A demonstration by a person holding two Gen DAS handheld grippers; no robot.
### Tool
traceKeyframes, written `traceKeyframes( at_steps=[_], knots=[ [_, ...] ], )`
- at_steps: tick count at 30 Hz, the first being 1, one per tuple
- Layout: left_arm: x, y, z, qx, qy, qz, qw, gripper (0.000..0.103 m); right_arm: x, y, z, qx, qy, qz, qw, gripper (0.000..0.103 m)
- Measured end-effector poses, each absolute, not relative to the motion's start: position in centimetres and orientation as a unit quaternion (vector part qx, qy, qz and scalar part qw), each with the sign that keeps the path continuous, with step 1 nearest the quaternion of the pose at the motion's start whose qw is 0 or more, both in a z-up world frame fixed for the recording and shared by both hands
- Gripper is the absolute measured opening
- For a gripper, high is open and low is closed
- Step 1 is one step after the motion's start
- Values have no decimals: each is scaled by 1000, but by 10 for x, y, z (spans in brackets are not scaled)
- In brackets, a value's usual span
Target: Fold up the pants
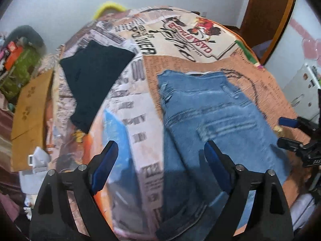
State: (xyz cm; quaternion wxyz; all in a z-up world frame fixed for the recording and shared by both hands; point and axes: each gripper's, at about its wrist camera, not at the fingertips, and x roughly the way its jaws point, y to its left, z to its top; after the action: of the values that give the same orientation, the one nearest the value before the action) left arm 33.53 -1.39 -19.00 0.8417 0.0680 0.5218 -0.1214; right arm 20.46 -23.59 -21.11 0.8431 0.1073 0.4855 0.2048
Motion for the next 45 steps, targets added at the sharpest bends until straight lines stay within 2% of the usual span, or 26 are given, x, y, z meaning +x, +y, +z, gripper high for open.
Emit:
traceKeyframes(
  at_steps=[5, 8, 10, 17, 20, 23, 24, 25, 28, 30, 36, 39, 45],
  knots=[
    [369, -26, -224, 53, 585, -144, 797, 89, 232, -237, -232, 161, 503, 218, 821, 85],
    [384, -24, -235, 7, 607, -167, 777, 90, 248, -233, -256, 181, 536, 227, 792, 85],
    [391, -26, -241, 1, 615, -172, 770, 90, 256, -236, -265, 214, 538, 243, 779, 87],
    [411, -27, -259, -38, 641, -195, 742, 91, 276, -222, -271, 234, 543, 273, 759, 85],
    [414, -28, -264, -54, 639, -211, 738, 82, 283, -218, -274, 242, 546, 281, 751, 84],
    [415, -31, -265, -64, 636, -225, 735, 69, 287, -222, -277, 255, 548, 285, 744, 70],
    [415, -32, -265, -68, 637, -228, 733, 66, 289, -223, -278, 260, 550, 285, 740, 57],
    [414, -32, -264, -69, 637, -229, 733, 65, 290, -225, -279, 268, 554, 287, 734, 48],
    [411, -32, -260, -72, 635, -232, 733, 57, 292, -230, -275, 270, 561, 287, 728, 35],
    [406, -35, -251, -60, 624, -235, 742, 50, 290, -227, -264, 248, 557, 287, 739, 31],
    [386, -21, -220, -46, 580, -246, 776, 40, 286, -207, -225, 186, 526, 291, 777, 23],
    [379, -7, -197, -49, 548, -244, 799, 39, 291, -201, -204, 179, 505, 296, 791, 19],
    [374, 35, -133, -38, 466, -210, 859, 37, 319, -162, -147, 150, 447, 316, 823, 19]
  ],
)
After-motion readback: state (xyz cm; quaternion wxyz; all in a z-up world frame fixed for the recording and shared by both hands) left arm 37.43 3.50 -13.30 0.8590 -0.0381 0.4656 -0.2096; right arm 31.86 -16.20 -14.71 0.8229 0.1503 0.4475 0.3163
